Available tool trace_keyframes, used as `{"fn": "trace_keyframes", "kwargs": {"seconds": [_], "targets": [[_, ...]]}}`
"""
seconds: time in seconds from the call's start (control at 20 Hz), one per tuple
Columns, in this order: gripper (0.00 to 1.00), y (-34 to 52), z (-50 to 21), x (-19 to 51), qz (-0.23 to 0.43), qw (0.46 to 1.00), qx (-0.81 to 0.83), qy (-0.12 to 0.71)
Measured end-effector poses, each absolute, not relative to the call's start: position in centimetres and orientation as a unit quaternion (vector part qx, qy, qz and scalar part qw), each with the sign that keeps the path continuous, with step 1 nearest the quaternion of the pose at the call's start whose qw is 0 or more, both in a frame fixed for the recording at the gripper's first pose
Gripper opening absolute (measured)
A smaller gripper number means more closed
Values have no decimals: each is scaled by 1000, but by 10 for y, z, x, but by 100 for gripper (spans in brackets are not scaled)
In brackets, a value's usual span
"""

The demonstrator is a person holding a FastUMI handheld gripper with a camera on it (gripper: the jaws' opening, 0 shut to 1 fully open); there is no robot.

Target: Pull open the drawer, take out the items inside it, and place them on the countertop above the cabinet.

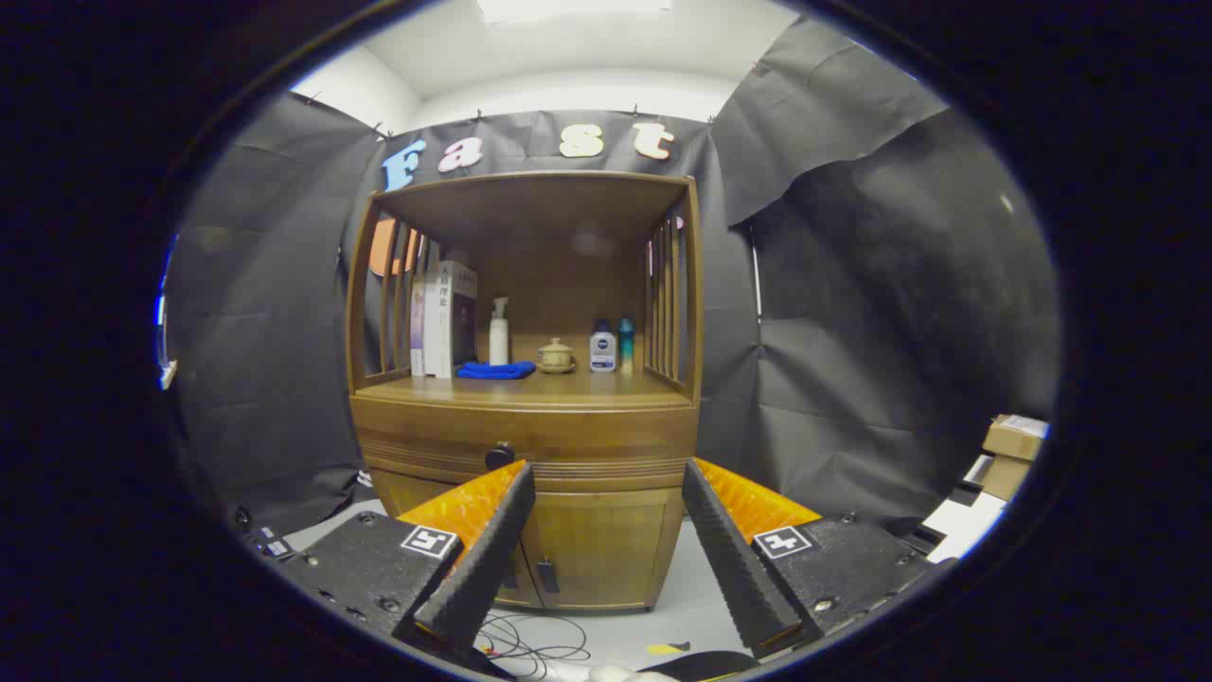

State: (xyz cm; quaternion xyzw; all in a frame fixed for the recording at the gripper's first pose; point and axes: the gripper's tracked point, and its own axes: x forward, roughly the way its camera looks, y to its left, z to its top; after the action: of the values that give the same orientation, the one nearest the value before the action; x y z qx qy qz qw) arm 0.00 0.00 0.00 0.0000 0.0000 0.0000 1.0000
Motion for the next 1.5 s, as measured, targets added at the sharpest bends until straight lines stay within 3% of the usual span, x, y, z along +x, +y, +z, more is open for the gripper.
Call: {"fn": "trace_keyframes", "kwargs": {"seconds": [0.75, 1.2, 1.5], "targets": [[99, 5, 8, 9, 1, 1000, -10, -6], [99, 54, 14, 96, 20, 1000, 3, -12], [99, 87, -19, 164, 17, 1000, 5, 15]]}}
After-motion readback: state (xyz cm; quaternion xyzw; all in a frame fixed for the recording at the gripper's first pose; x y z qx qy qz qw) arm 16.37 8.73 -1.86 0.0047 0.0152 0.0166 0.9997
